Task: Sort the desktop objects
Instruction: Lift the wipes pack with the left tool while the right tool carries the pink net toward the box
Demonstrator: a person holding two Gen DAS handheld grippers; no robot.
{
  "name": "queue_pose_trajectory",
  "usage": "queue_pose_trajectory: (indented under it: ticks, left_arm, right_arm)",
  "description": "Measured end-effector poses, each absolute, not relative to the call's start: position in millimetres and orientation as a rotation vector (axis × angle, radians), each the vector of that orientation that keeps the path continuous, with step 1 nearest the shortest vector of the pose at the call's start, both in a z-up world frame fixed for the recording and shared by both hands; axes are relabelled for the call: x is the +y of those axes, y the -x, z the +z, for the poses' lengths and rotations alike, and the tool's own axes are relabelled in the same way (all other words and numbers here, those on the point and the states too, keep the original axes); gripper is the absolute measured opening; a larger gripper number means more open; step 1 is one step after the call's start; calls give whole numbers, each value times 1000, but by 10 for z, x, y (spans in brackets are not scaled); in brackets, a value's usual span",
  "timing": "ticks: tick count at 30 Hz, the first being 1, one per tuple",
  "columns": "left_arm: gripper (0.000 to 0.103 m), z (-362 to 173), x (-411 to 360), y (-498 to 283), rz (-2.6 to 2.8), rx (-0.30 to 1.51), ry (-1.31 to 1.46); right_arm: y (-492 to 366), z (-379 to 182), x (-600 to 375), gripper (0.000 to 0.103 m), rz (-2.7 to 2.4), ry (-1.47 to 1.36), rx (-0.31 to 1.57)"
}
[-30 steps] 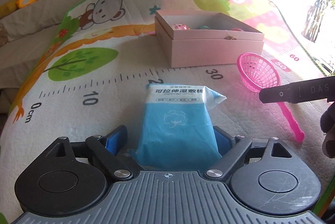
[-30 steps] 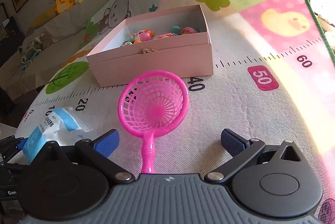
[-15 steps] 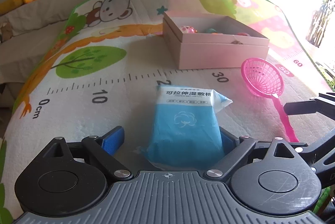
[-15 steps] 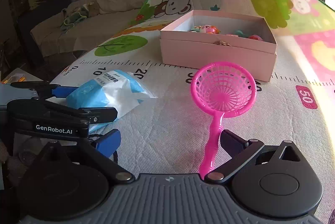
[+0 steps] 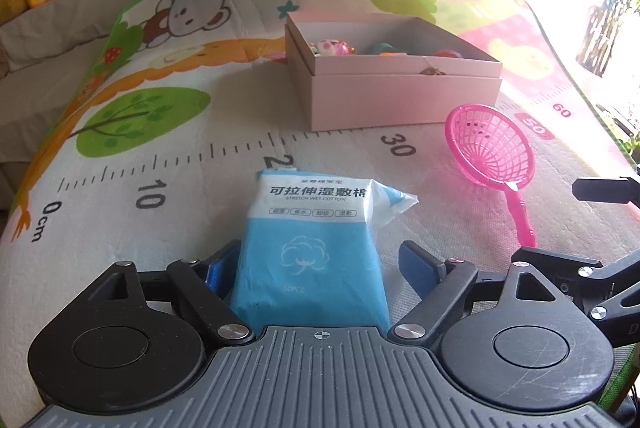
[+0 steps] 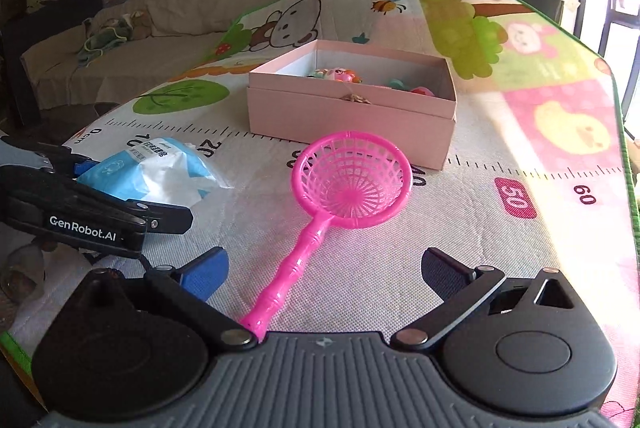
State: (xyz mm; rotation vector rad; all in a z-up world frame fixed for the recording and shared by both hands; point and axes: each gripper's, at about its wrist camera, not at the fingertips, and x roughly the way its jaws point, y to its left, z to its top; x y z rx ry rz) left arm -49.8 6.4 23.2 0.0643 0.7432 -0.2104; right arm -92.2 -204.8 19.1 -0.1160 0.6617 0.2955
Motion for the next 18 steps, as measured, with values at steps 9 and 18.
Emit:
queue_pose_trajectory:
  ticks: [9, 18]
  left_arm:
    - [68, 252, 166, 465, -116, 717, -89]
    - [74, 271, 204, 519, -202, 742, -55]
  right_arm:
    - [878, 121, -2088, 103, 297, 90, 685]
    - [861, 117, -2103, 103, 288, 79, 693]
